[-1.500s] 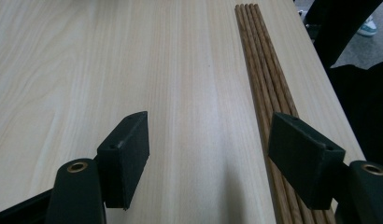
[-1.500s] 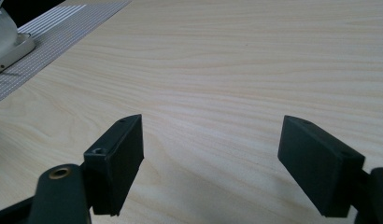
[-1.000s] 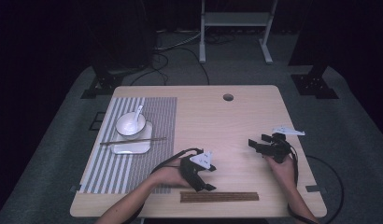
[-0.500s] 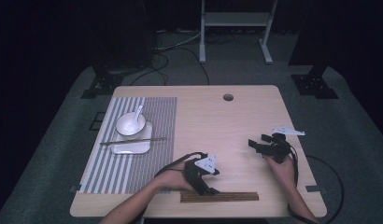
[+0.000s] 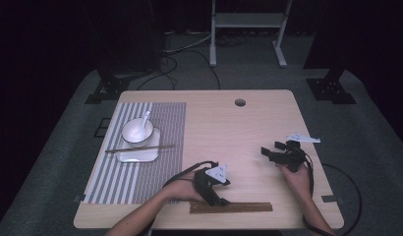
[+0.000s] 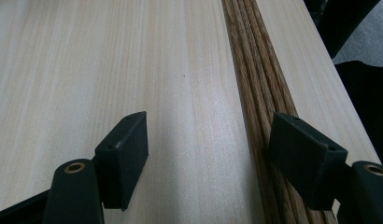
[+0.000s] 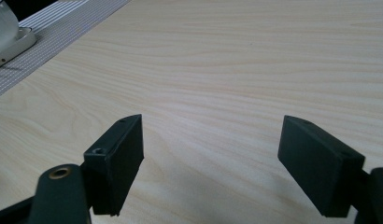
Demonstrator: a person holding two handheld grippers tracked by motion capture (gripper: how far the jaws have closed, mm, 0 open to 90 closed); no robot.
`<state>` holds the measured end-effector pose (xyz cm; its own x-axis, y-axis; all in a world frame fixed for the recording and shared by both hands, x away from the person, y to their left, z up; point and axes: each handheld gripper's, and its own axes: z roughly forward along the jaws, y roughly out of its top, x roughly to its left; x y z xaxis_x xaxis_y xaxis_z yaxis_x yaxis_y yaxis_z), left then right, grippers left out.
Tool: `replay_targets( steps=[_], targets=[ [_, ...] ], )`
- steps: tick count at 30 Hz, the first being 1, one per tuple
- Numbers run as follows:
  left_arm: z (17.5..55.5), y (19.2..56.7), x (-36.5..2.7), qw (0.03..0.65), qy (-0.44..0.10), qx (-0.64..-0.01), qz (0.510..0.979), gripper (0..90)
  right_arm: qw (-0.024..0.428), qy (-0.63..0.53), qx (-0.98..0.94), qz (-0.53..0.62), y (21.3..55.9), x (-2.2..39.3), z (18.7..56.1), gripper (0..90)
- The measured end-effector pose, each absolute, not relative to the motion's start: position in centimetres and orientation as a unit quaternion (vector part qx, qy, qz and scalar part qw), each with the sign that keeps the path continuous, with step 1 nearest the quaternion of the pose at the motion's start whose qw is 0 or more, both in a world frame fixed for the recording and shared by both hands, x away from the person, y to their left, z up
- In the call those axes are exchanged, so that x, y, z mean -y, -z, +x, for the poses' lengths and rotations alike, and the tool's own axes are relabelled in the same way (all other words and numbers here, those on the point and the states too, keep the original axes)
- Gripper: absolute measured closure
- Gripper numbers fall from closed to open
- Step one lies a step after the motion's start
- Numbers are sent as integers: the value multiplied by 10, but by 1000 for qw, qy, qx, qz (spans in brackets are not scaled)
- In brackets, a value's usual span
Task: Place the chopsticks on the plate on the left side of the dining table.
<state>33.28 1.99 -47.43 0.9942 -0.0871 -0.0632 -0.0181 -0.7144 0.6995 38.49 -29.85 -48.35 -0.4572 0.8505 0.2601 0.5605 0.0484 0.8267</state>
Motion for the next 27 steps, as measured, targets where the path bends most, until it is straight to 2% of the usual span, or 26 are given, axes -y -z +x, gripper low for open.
replay_targets(
  steps=[6,8,13,19,24,27],
  targets=[
    [333,475,-21,381,48,28,923,284,152,-477,-708,498,483,298,385,211],
    [333,475,-21,381,40,30,923,331,152,-477,-708,498,483,298,385,211],
    [330,475,-21,376,21,40,925,336,152,-477,-708,498,483,298,385,211],
    [327,474,-21,374,12,46,926,425,152,-478,-708,497,483,298,384,211],
    [321,473,-23,377,15,54,925,559,153,-478,-708,496,483,298,384,211],
    [321,473,-24,378,18,52,924,585,153,-477,-709,496,483,298,384,211]
  ],
)
